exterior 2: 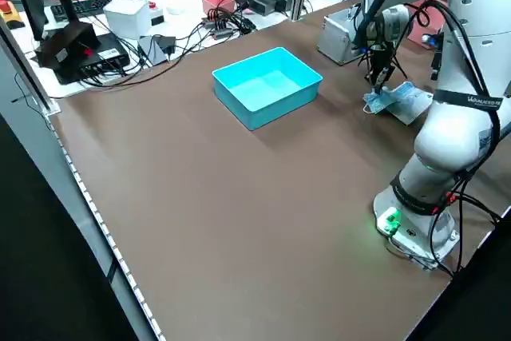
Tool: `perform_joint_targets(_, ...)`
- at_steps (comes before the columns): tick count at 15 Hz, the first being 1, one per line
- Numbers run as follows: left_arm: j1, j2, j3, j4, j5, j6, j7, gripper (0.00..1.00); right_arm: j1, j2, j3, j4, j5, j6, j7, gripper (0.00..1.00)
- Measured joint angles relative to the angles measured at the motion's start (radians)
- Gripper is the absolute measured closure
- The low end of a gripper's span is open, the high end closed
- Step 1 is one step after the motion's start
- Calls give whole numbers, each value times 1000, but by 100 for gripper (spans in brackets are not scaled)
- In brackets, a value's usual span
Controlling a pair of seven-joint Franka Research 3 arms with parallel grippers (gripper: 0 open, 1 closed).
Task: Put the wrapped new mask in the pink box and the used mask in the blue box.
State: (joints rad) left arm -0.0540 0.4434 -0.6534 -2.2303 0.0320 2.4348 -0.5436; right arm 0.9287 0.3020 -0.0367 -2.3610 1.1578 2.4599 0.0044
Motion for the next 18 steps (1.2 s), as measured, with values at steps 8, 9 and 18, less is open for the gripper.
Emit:
perform_joint_targets(8,16,-87,0,75,14,-156,-70,98,64,90,0,71,90,0,1,13)
perform_joint_targets(9,17,-113,0,105,14,-218,-78,98,64,99,-1,76,93,0,1,13)
perform_joint_targets(18,178,-193,4,482,55,-609,0,98,64,152,-3,125,115,-4,3,16)
